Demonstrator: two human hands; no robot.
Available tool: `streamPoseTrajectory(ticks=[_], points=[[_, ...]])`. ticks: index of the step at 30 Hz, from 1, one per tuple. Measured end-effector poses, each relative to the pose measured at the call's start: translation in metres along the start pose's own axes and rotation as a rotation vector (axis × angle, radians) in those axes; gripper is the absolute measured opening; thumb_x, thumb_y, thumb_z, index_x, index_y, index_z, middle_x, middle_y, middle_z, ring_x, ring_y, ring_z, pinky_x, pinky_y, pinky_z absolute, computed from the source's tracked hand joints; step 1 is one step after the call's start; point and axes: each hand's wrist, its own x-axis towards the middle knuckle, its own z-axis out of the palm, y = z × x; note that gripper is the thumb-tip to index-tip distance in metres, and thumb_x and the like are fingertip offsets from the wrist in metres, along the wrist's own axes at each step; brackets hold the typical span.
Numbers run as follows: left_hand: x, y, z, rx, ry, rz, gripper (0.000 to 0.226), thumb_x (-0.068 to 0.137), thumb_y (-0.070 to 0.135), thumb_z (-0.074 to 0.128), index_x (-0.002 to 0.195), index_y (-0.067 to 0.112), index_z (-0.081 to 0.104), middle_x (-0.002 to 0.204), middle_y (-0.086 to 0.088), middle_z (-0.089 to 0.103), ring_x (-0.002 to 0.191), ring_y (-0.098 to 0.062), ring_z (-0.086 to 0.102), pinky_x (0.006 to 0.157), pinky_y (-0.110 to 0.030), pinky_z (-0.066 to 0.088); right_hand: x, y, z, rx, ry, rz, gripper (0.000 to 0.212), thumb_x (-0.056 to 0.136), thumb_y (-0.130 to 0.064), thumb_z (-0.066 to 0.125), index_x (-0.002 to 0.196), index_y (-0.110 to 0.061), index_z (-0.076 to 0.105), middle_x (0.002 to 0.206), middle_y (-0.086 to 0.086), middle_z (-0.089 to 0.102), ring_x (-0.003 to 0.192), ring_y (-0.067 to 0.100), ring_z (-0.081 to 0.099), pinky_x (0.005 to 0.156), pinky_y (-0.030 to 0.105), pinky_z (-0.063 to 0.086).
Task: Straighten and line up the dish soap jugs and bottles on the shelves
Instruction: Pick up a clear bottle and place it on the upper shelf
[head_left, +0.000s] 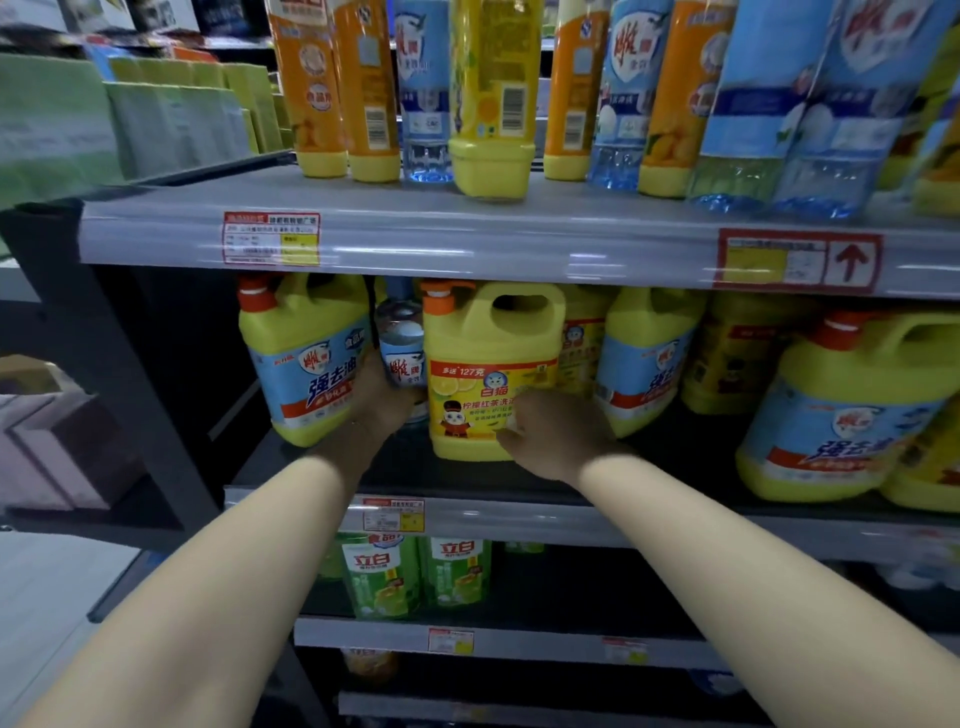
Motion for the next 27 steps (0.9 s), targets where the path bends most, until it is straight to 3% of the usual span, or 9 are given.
streamPoseTrajectory(ticks=[3,7,10,12,15,17,23,25,27], points=[[-0.019,0.0,-0.005,-0.068,0.047,0.032,0.065,0.073,0.001,0.08,0.129,0.011,0.049,0.119,-0.003,0.06,0.108,-0.018,0.056,0.095,-0.039,0.047,0.002,-0.013,-0.015,-0.004,0.037,-0.097,0.026,0.094,-0.042,0.048,0.083,-0.018,0.051,0.078,-0.001,0.055,0.073,0.019,0.054,0.056,0.027,0.039],[-0.056,-0.002,-0.021,-0.12,0.098,0.018,0.06,0.069,-0.001,0.082,0.121,0.01,0.054,0.11,-0.002,0.065,0.1,-0.018,0.061,0.091,-0.038,0.052,0.011,-0.02,-0.019,0.22,0.06,-0.175,0.03,0.09,-0.046,0.055,0.106,-0.021,0.06,0.107,-0.002,0.065,0.095,0.018,0.06,0.079,0.033,0.052],[-0.08,0.009,-0.038,-0.154,0.081,0.024,0.061,0.068,-0.006,0.081,0.122,0.004,0.054,0.109,-0.003,0.064,0.088,-0.012,0.061,0.07,-0.016,0.054,0.016,-0.033,-0.022,0.422,-0.006,-0.182,0.053,0.082,-0.048,0.068,0.125,-0.02,0.055,0.121,-0.002,0.059,0.105,0.013,0.056,0.084,0.028,0.047],[-0.093,0.019,-0.052,-0.188,0.058,0.064,0.061,0.067,-0.007,0.081,0.12,0.003,0.054,0.106,-0.001,0.064,0.085,-0.008,0.062,0.063,-0.01,0.051,0.016,-0.048,-0.025,0.516,-0.096,-0.207,0.065,0.075,-0.049,0.074,0.129,-0.02,0.051,0.122,-0.003,0.057,0.105,0.011,0.054,0.086,0.028,0.048],[-0.112,0.034,-0.077,-0.182,0.018,0.185,0.059,0.061,0.0,0.088,0.113,0.008,0.062,0.104,0.0,0.072,0.096,-0.016,0.068,0.076,-0.023,0.056,0.011,-0.07,-0.028,0.799,-0.198,-0.33,0.063,0.074,-0.036,0.08,0.127,-0.02,0.051,0.117,-0.005,0.062,0.102,0.015,0.06,0.087,0.032,0.052],[-0.123,0.049,-0.092,-0.161,-0.009,0.262,0.057,0.059,0.005,0.09,0.11,0.011,0.066,0.102,0.0,0.073,0.094,-0.013,0.068,0.079,-0.025,0.054,0.006,-0.077,-0.034,0.963,-0.171,-0.426,0.06,0.074,-0.027,0.081,0.126,-0.018,0.053,0.115,-0.003,0.066,0.102,0.017,0.063,0.09,0.038,0.053],[-0.155,0.104,-0.114,-0.103,-0.016,0.413,0.064,0.053,0.036,0.089,0.111,0.022,0.067,0.103,0.0,0.072,0.09,-0.022,0.067,0.079,-0.031,0.056,-0.02,-0.078,-0.085,0.971,0.033,-0.665,0.057,0.071,-0.029,0.081,0.121,-0.018,0.058,0.113,0.0,0.067,0.101,0.027,0.064,0.084,0.053,0.051],[-0.159,0.127,-0.112,-0.097,-0.016,0.453,0.064,0.051,0.037,0.089,0.11,0.024,0.068,0.101,0.003,0.072,0.086,-0.02,0.065,0.077,-0.034,0.057,-0.029,-0.073,-0.104,1.002,0.075,-0.679,0.054,0.072,-0.029,0.079,0.119,-0.013,0.06,0.11,0.003,0.069,0.098,0.028,0.065,0.081,0.053,0.053],[-0.161,0.148,-0.108,-0.096,-0.043,0.491,0.067,0.051,0.037,0.089,0.113,0.024,0.067,0.103,0.002,0.072,0.089,-0.026,0.064,0.078,-0.041,0.059,-0.035,-0.063,-0.124,1.068,0.07,-0.689,0.048,0.076,-0.017,0.078,0.118,-0.005,0.06,0.11,0.008,0.07,0.098,0.028,0.067,0.082,0.047,0.056]])
